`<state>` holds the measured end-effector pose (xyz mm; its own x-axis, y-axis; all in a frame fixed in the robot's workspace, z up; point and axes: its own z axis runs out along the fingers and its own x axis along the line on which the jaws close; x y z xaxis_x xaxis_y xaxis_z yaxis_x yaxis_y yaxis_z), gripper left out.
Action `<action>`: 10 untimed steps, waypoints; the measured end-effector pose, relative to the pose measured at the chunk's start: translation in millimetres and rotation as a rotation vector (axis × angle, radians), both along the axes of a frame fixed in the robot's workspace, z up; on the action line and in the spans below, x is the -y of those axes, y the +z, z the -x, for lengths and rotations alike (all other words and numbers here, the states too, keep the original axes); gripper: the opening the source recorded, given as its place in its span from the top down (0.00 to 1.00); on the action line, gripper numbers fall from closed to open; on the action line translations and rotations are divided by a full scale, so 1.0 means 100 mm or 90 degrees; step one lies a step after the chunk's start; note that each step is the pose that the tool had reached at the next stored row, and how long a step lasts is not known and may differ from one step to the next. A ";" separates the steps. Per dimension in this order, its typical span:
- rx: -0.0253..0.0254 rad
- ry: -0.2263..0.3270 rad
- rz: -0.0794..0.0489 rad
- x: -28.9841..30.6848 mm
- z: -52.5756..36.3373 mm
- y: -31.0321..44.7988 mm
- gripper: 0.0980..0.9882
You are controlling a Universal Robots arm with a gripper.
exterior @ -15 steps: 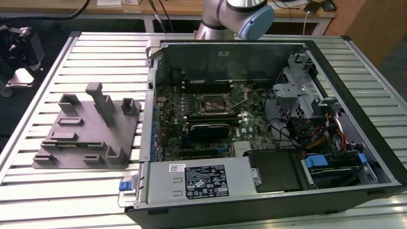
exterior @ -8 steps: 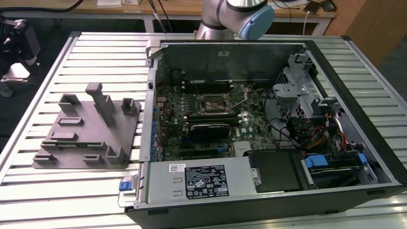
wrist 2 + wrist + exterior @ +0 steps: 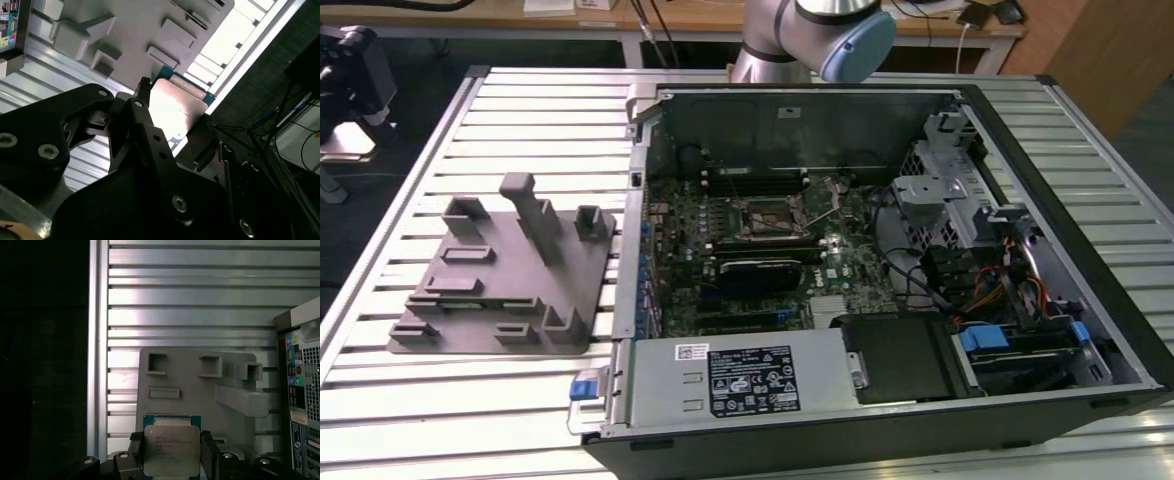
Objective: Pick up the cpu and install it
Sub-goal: 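Pick up the cpu and move it towards the insertion slot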
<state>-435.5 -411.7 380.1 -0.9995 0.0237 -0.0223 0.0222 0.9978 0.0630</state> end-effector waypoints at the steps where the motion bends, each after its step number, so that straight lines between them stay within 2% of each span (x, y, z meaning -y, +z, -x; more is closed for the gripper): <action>1: 0.0000 0.000 0.000 0.000 0.000 0.000 0.50; 5: -0.0002 0.000 0.000 0.000 -0.005 0.003 0.50; 10: -0.0002 0.000 0.000 0.000 -0.080 0.002 0.50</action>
<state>-427.6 -411.7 380.2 -0.9995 0.0236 -0.0220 0.0222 0.9978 0.0629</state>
